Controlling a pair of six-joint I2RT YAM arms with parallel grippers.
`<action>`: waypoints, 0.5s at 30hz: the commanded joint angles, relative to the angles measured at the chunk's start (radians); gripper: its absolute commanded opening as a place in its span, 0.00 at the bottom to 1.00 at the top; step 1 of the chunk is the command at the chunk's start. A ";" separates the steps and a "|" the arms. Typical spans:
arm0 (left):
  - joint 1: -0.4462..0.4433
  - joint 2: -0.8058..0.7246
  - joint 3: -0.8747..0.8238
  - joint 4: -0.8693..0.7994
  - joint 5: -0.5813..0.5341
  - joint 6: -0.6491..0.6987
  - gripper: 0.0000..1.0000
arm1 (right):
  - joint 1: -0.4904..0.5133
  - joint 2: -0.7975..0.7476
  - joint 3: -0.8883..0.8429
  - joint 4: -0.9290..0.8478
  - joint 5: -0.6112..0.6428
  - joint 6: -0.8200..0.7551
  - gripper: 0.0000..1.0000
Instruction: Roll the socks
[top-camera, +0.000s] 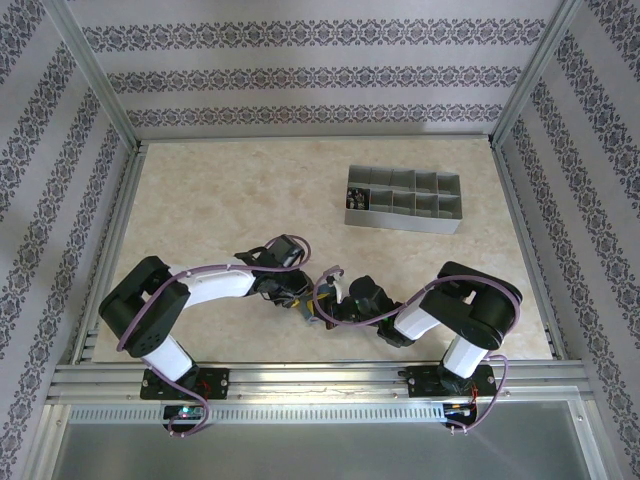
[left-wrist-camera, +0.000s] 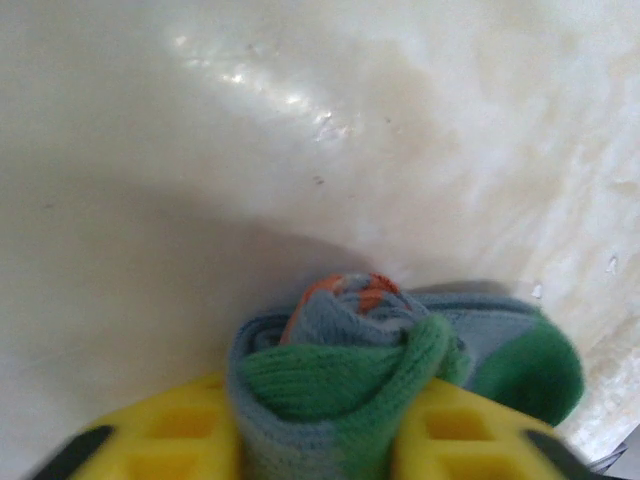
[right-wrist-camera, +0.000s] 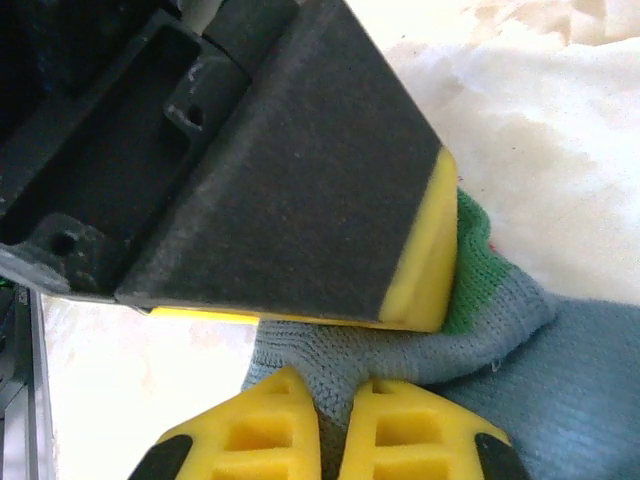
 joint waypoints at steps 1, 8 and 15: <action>-0.075 0.082 -0.035 0.033 0.106 0.035 0.01 | -0.006 0.103 -0.035 -0.449 0.022 -0.016 0.00; 0.059 -0.166 -0.197 -0.184 -0.118 -0.025 0.00 | -0.003 0.032 0.150 -0.612 -0.033 -0.234 0.39; 0.232 -0.613 -0.393 -0.367 -0.280 -0.104 0.00 | 0.017 -0.034 0.451 -0.867 -0.089 -0.600 0.48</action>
